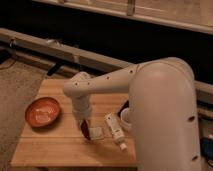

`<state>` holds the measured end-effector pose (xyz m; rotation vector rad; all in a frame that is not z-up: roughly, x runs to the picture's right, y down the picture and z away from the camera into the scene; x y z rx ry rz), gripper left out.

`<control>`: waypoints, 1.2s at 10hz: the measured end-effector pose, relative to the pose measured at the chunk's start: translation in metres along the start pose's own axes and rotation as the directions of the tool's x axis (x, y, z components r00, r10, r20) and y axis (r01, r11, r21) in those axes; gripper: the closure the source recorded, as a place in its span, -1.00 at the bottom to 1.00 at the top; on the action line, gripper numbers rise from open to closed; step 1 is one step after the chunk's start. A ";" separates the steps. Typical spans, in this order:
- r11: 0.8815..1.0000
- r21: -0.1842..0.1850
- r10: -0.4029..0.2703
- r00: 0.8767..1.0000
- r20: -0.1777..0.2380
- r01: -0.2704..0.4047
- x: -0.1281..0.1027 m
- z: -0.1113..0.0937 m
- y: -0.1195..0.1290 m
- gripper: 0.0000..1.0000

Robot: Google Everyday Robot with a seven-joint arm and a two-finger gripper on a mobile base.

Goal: Place the pepper on the white sponge

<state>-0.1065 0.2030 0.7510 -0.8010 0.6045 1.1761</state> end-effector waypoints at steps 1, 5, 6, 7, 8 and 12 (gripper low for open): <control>1.000 -0.006 0.006 1.000 -0.008 -0.006 0.000 0.007 -0.001 1.00; 0.999 -0.020 0.040 0.999 -0.032 -0.040 0.002 0.026 -0.013 0.93; 0.999 -0.020 0.049 0.998 -0.035 -0.050 0.003 0.027 -0.016 0.76; 0.998 -0.018 0.058 0.998 -0.037 -0.058 0.004 0.028 -0.020 0.57; 0.998 -0.017 0.065 0.997 -0.039 -0.065 0.004 0.028 -0.023 0.36; 0.997 -0.007 0.076 0.996 -0.049 -0.077 0.000 0.031 -0.030 -0.45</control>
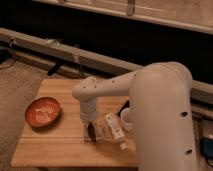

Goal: Place the pepper on the white sponge

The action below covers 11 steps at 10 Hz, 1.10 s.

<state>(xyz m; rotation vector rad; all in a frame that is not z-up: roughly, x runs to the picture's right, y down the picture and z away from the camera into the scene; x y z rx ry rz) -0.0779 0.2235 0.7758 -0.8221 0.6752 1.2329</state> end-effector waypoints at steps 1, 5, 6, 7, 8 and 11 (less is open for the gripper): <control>1.000 0.002 0.001 1.000 -0.002 -0.001 -0.001 0.001 -0.001 -0.57; 1.000 0.006 -0.006 1.000 -0.003 0.006 -0.004 0.002 0.001 -0.60; 1.000 0.007 -0.007 1.000 -0.003 0.007 -0.004 0.003 0.002 -0.60; 1.000 0.010 -0.008 1.000 -0.002 0.008 -0.005 0.003 0.002 -0.60; 1.000 0.016 -0.010 1.000 0.001 0.010 -0.005 0.001 0.001 -0.60; 0.999 0.046 -0.018 1.000 0.017 0.017 -0.009 -0.010 0.007 -0.60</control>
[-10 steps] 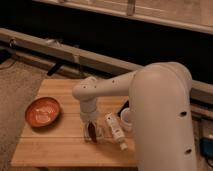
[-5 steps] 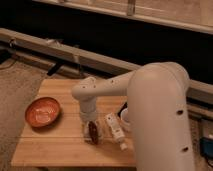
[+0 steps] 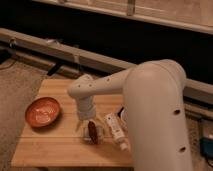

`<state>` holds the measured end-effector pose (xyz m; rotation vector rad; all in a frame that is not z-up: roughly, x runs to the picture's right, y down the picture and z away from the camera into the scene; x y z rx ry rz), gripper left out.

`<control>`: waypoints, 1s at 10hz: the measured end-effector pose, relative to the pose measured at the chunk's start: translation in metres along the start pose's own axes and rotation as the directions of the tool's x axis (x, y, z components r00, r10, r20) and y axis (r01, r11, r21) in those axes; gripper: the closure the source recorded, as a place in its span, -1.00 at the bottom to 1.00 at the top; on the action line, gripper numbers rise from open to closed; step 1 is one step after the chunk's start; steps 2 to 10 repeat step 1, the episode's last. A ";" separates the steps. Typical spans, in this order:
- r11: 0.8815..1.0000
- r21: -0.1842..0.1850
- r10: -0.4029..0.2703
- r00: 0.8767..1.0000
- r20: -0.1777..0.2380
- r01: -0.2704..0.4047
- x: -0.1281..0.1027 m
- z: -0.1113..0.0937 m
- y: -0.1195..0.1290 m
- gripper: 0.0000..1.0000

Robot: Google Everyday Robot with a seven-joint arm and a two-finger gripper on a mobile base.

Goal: Place the pepper on the white sponge

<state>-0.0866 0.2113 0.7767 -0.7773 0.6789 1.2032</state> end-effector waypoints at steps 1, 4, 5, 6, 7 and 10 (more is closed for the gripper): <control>1.000 -0.001 0.003 1.000 -0.002 -0.003 0.001 0.000 -0.002 -0.60; 1.000 -0.001 0.003 1.000 -0.002 -0.003 0.001 0.000 -0.002 -0.60; 1.000 -0.001 0.003 1.000 -0.002 -0.003 0.001 0.000 -0.002 -0.60; 1.000 -0.001 0.003 1.000 -0.002 -0.003 0.001 0.000 -0.002 -0.60; 1.000 -0.001 0.003 1.000 -0.002 -0.003 0.001 0.000 -0.002 -0.60; 1.000 -0.001 0.003 1.000 -0.002 -0.003 0.001 0.000 -0.002 -0.60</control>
